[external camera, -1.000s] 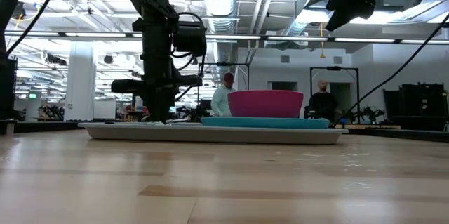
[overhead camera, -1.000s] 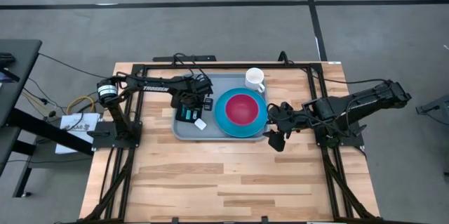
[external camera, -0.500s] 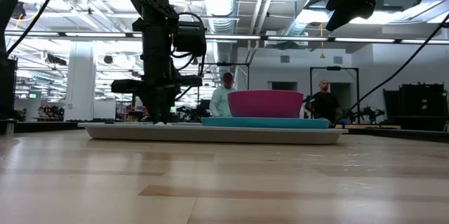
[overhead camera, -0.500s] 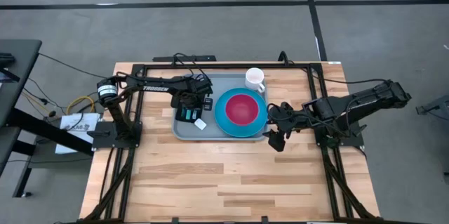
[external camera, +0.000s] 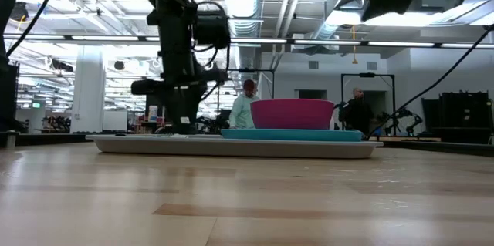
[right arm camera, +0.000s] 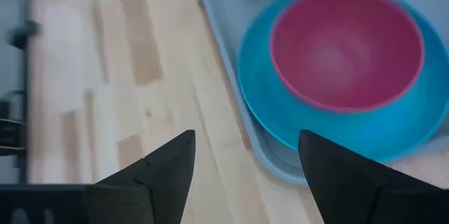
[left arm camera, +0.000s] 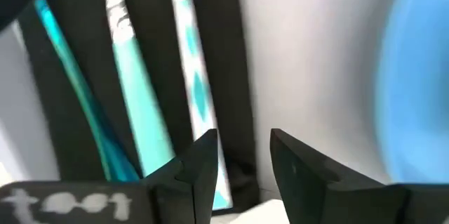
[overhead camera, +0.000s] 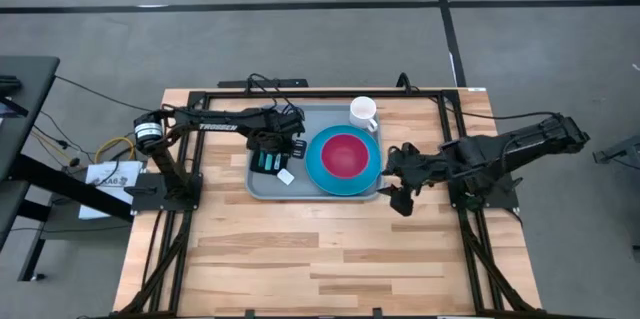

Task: Set up tray
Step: Return to Home Position

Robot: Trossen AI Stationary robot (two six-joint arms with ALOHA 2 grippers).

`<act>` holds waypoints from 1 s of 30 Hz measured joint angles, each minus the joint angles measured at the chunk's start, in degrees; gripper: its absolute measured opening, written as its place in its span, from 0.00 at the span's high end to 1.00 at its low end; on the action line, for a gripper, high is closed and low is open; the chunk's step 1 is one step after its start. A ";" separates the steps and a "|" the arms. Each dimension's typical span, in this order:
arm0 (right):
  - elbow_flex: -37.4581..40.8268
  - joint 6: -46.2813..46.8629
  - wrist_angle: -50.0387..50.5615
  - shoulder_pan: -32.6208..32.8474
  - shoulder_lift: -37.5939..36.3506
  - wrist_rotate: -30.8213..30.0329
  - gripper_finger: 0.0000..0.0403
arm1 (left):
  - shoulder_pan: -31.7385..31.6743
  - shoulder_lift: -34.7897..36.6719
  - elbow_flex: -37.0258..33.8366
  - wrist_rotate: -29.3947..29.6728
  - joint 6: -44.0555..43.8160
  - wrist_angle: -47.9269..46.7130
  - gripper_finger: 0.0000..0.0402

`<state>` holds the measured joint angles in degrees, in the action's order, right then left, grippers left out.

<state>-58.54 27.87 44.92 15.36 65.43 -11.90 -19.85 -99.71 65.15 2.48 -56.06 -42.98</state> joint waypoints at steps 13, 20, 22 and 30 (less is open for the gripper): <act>14.64 -4.37 -21.40 0.00 -21.96 7.14 0.39 | 7.94 13.41 2.57 9.54 1.68 0.93 0.70; 30.27 -2.75 -43.84 0.00 -34.89 9.75 0.39 | 15.82 20.12 2.57 16.93 -0.61 4.35 0.70; 33.28 -2.58 -47.50 0.00 -37.27 9.66 0.39 | 18.08 21.09 2.57 19.28 -0.63 6.27 0.70; 41.82 -6.72 -60.16 0.24 -44.05 8.38 0.39 | 24.98 21.78 2.57 25.59 -4.28 12.22 0.70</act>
<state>-16.72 21.15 -15.24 15.60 21.38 -3.52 5.12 -77.93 67.72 28.08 -60.33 -30.76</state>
